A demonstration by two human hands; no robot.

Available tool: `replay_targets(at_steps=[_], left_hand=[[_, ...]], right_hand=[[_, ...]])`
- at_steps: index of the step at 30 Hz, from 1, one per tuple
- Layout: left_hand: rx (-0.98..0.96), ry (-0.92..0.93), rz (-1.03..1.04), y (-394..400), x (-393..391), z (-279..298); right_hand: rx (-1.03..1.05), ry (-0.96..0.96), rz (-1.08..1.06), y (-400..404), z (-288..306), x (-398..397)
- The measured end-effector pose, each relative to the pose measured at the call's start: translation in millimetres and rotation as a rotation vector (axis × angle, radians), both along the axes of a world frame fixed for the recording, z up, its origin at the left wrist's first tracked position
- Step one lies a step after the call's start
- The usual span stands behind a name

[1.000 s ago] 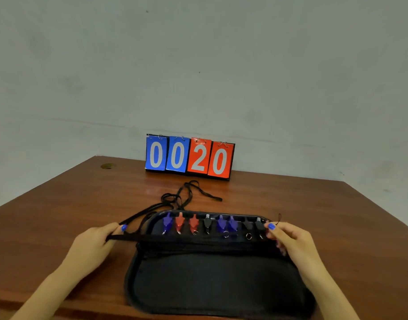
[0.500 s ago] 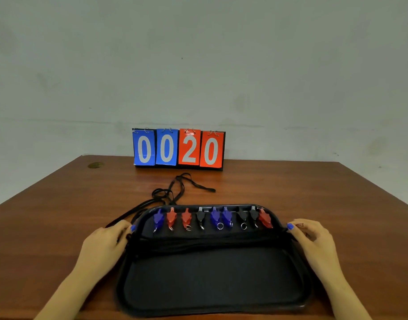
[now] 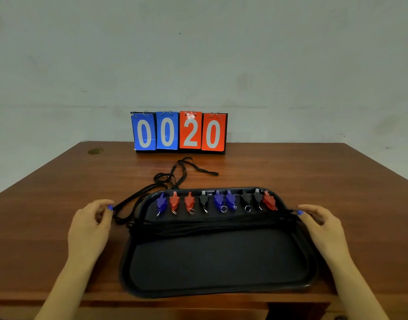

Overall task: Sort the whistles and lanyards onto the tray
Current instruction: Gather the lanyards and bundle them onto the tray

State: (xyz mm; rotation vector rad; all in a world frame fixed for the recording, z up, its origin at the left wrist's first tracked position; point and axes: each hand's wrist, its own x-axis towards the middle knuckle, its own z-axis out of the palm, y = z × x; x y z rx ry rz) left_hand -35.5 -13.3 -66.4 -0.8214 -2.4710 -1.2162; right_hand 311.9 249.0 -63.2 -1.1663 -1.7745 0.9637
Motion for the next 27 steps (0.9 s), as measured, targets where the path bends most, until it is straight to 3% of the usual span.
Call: replay_targets(at_steps=[5, 10, 18, 23, 27], left_hand=[[-0.135, -0.126, -0.126, 0.3, -3.9, -1.6], [-0.453, -0.048, -0.158, 3.6, -3.9, -3.3], [-0.32, -0.061, -0.072, 3.3, -6.7, -6.1], [-0.449, 0.065, 0.04, 5.1, -1.4, -4.3], [-0.238, 0.06, -0.004, 2.8, -5.3, -3.1]], right_hand=[[0.011, -0.025, 0.043, 0.1, -0.7, 0.6], [0.085, -0.123, 0.085, 2.8, -4.9, 0.3], [0.061, -0.09, 0.101, 1.0, -3.5, 0.4], [0.063, -0.088, 0.089, 3.8, -5.9, 1.2], [0.071, -0.093, 0.077, 5.3, -7.6, 1.0]])
